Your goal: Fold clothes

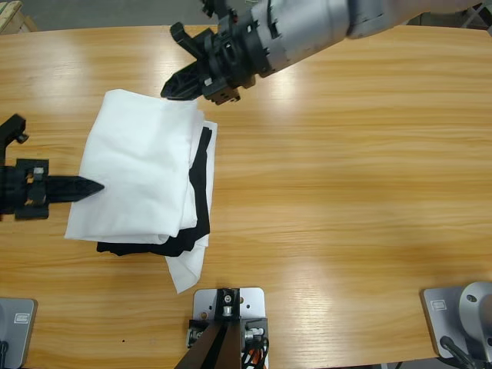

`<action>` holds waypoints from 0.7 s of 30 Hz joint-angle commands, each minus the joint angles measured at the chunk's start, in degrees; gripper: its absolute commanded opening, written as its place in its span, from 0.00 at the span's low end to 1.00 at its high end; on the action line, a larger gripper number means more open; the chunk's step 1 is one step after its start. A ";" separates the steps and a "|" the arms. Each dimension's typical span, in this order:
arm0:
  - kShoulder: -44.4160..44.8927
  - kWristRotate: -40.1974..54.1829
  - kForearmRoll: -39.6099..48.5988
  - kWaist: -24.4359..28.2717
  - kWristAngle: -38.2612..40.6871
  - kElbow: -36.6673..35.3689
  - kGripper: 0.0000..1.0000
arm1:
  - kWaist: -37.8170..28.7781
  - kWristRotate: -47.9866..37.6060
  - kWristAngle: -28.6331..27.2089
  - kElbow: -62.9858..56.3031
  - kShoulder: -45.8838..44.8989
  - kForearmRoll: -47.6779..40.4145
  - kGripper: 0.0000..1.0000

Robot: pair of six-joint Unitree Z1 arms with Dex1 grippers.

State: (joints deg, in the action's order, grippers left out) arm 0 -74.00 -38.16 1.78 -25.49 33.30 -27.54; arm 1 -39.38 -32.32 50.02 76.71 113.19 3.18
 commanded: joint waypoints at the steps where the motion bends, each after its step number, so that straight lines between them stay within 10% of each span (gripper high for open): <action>1: -8.30 -0.63 -5.29 -0.91 2.45 -0.45 0.00 | -0.35 -2.21 2.66 3.58 8.80 -2.39 0.00; 21: -16.35 -0.63 -11.92 -3.51 3.88 2.42 0.00 | 0.57 -2.49 4.82 6.64 25.11 -11.80 0.00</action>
State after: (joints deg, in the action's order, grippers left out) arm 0 -87.28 -38.26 -8.68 -28.29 36.40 -27.78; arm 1 -41.17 -35.24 53.91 83.82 131.14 -5.18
